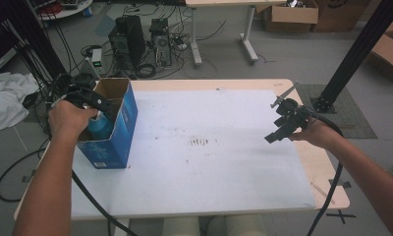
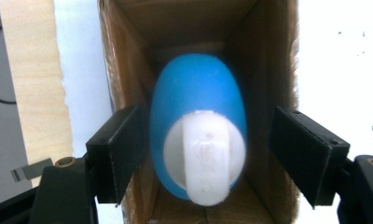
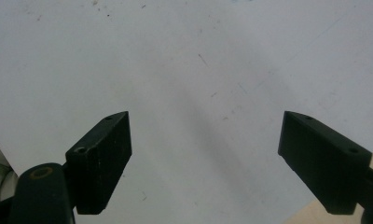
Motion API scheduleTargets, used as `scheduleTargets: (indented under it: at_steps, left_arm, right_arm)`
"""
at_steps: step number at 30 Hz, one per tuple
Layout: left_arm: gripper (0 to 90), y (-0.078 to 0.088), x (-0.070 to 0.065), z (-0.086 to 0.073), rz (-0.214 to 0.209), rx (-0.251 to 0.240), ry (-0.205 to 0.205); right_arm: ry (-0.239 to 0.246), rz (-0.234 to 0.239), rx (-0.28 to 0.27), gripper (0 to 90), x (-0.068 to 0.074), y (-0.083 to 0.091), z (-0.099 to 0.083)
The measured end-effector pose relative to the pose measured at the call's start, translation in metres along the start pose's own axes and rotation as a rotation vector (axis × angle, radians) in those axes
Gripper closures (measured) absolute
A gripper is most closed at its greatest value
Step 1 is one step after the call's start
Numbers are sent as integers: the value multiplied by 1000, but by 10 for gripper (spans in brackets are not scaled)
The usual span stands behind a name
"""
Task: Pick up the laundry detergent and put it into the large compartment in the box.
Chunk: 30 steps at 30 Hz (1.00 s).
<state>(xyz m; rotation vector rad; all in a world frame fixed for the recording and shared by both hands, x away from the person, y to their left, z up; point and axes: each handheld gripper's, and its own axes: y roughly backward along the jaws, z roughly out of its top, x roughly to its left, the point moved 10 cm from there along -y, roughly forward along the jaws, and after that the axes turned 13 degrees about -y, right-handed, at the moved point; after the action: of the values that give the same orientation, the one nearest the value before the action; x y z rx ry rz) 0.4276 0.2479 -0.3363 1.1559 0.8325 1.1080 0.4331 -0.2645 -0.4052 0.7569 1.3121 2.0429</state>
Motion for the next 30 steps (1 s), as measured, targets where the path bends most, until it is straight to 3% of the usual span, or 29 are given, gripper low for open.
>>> scheduleTargets:
  at_steps: [14,23,30]
  left_arm:
    - [221,22,-8,12,-4,-44,-22]
    - [210,38,-21,22,-5,-73,-70]
    - [208,52,-35,36,-3,-122,-112]
  right_arm:
    - [-5,0,-7,173,0,3,-1]
    - [-3,-2,-12,173,1,7,0]
    - [-2,-5,-15,173,2,9,0]
